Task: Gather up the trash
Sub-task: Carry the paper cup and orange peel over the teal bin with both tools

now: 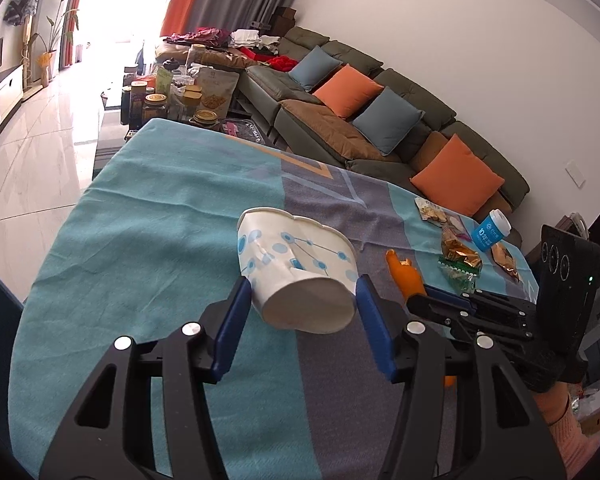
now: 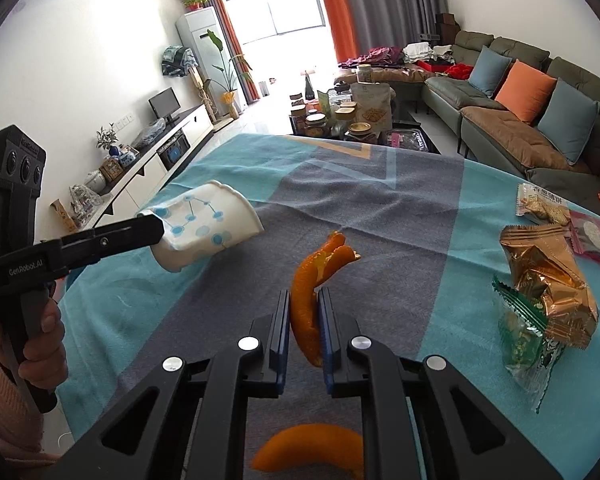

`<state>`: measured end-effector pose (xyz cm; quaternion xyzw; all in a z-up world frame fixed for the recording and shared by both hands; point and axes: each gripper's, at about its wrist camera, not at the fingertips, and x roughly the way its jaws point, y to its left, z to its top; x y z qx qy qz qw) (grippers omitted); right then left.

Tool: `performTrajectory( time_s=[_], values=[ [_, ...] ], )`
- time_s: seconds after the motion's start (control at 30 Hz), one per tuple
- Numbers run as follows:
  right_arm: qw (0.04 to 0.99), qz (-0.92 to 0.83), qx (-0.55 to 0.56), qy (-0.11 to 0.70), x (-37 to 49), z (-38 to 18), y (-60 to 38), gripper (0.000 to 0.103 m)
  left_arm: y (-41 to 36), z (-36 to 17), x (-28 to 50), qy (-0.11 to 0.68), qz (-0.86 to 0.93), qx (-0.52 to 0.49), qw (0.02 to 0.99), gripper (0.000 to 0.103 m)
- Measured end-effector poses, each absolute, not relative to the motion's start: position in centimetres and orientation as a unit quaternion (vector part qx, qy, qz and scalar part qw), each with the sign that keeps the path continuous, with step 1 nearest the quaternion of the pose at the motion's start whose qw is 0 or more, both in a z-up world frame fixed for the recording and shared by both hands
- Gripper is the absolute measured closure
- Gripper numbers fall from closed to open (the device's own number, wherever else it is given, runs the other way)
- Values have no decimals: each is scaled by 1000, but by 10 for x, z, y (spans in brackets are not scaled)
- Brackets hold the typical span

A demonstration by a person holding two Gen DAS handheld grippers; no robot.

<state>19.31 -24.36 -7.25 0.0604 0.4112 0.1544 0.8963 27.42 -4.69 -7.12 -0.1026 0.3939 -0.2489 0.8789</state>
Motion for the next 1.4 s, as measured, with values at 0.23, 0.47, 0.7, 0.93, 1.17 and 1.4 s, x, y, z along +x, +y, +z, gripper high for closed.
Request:
performTrajectory(
  time_s=[0.23, 0.47, 0.7, 0.93, 1.17, 1.4],
  values=[
    [895, 202, 62, 392, 177, -57, -213, 91, -7, -64, 237, 375, -230, -107, 891, 50],
    [889, 235, 62, 387, 169, -51, -183, 91, 29, -57, 203, 365, -208, -112, 901, 50],
    [882, 264, 54, 386, 163, -49, -156, 91, 57, -46, 171, 346, -189, -114, 912, 51],
    [875, 287, 47, 387, 160, -48, -134, 91, 86, -41, 150, 339, -169, -125, 917, 51],
    [869, 304, 38, 388, 158, -49, -114, 91, 101, -36, 140, 333, -159, -134, 920, 51],
    [866, 315, 32, 387, 156, -48, -100, 91, 109, -29, 132, 325, -149, -135, 924, 52]
  ],
)
